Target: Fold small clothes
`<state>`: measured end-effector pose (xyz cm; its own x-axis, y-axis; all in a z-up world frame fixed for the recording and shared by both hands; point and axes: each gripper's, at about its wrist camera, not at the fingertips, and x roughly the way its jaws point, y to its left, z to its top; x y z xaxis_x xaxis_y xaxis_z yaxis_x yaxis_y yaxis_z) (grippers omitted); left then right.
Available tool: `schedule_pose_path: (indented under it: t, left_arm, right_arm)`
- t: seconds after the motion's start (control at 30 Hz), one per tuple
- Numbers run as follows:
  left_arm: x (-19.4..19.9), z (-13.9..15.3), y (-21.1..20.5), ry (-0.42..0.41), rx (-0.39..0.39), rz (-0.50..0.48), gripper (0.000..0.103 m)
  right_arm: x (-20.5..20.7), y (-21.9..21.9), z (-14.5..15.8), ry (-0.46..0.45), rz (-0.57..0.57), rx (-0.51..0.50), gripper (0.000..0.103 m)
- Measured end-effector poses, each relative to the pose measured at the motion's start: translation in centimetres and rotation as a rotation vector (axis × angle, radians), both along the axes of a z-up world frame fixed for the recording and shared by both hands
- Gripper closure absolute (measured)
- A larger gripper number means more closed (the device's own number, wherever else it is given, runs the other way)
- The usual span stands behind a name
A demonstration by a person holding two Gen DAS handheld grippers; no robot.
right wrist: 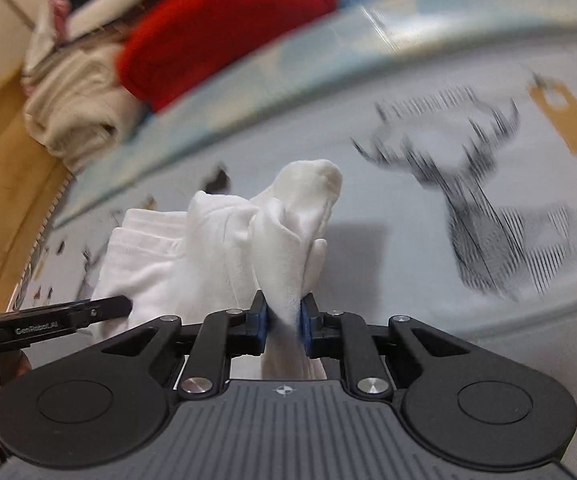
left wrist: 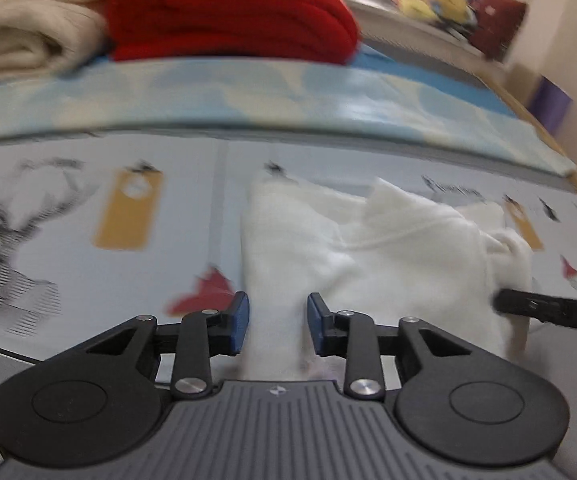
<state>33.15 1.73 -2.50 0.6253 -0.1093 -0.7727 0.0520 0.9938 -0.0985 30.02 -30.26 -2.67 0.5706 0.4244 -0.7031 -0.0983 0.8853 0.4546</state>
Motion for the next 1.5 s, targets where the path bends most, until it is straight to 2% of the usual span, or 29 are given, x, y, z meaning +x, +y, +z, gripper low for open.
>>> schedule_pose_path:
  t: [0.1, 0.17, 0.2, 0.27, 0.33, 0.37, 0.4, 0.47, 0.5, 0.53, 0.6, 0.67, 0.7, 0.77, 0.8, 0.87, 0.9, 1.0, 1.17, 1.27, 1.37, 1.43, 1.5]
  left_arm:
    - [-0.2, 0.5, 1.1, 0.029, -0.033, 0.002, 0.066]
    - [-0.5, 0.7, 1.1, 0.052, -0.07, -0.058, 0.066]
    - [-0.7, 0.7, 0.7, 0.061, -0.061, -0.098, 0.066]
    - [-0.9, -0.2, -0.3, 0.114, -0.008, -0.169, 0.066]
    - [-1.1, -2.9, -0.8, 0.255, 0.02, -0.226, 0.065]
    - [-1.5, -4.2, -0.8, 0.308, 0.048, -0.232, 0.06]
    - [-1.6, -4.5, -0.7, 0.313, 0.067, -0.233, 0.049]
    - [-1.6, -3.8, -0.1, 0.309, 0.044, -0.213, 0.048]
    - [-1.6, -3.4, 0.4, 0.304, 0.023, -0.202, 0.049]
    - [-1.7, -2.9, 0.7, 0.287, 0.016, -0.197, 0.049]
    - [-2.2, -2.1, 1.1, 0.256, 0.012, -0.204, 0.049]
    - [-2.7, -2.2, 1.1, 0.274, 0.018, -0.229, 0.049]
    - [-3.2, -2.7, 0.6, 0.303, 0.058, -0.247, 0.049]
    - [-4.2, -4.5, -0.2, 0.361, 0.202, -0.294, 0.047]
    - [-4.9, -5.0, -0.6, 0.365, 0.295, -0.315, 0.047]
    - [-6.0, -4.5, -1.0, 0.323, 0.38, -0.326, 0.049]
    - [-6.6, -3.7, -1.0, 0.286, 0.375, -0.322, 0.049]
    - [-8.2, -0.6, -0.2, 0.191, 0.286, -0.267, 0.046]
    - [-11.6, 3.0, 0.5, 0.12, 0.222, -0.168, 0.044]
    - [-14.4, 5.3, 0.3, 0.057, 0.198, -0.124, 0.034]
    - [-17.5, 7.3, 0.5, -0.003, 0.156, -0.084, 0.024]
    - [-19.4, 8.1, 0.7, -0.044, 0.135, -0.064, 0.018]
    - [-21.2, 8.6, 0.6, -0.093, 0.108, -0.044, 0.015]
  right_arm:
    - [0.4, 1.1, 0.6, -0.053, -0.075, -0.199, 0.074]
    - [0.3, 1.5, 1.3, -0.114, -0.106, -0.329, 0.073]
    - [0.2, 1.5, 1.7, -0.137, -0.12, -0.348, 0.073]
    - [0.2, 1.1, 2.3, -0.139, -0.111, -0.27, 0.072]
    - [0.6, 1.1, 1.6, -0.056, -0.005, -0.142, 0.067]
    - [0.8, 1.5, 0.8, 0.003, 0.064, -0.086, 0.065]
    - [0.7, 2.3, 0.0, 0.058, 0.118, -0.084, 0.064]
    - [0.5, 3.8, -2.0, 0.159, 0.168, -0.262, 0.064]
    - [0.4, 3.8, -2.8, 0.193, 0.166, -0.32, 0.06]
    - [0.4, 3.4, -2.9, 0.208, 0.141, -0.306, 0.054]
    - [0.4, 1.9, -2.1, 0.213, 0.08, -0.224, 0.054]
    - [-0.1, 1.4, -1.4, 0.185, 0.085, -0.206, 0.054]
    - [-0.5, 1.6, -1.5, 0.189, 0.124, -0.229, 0.054]
    - [-1.5, 2.6, -2.7, 0.229, 0.2, -0.352, 0.051]
    - [-2.0, 2.8, -2.9, 0.222, 0.212, -0.391, 0.043]
    - [-2.4, 2.4, -1.6, 0.195, 0.178, -0.384, 0.042]
    - [-2.9, 2.2, -0.9, 0.174, 0.146, -0.372, 0.043]
    - [-5.0, 1.9, 2.0, 0.065, 0.068, -0.365, 0.045]
    - [-9.0, 1.6, 6.4, -0.084, -0.017, -0.355, 0.044]
    - [-12.0, 1.7, 8.8, -0.175, -0.062, -0.343, 0.043]
    - [-15.7, 2.1, 10.8, -0.251, -0.093, -0.334, 0.036]
    - [-18.2, 2.3, 11.2, -0.301, -0.107, -0.319, 0.029]
    - [-20.6, 2.6, 11.4, -0.347, -0.117, -0.306, 0.027]
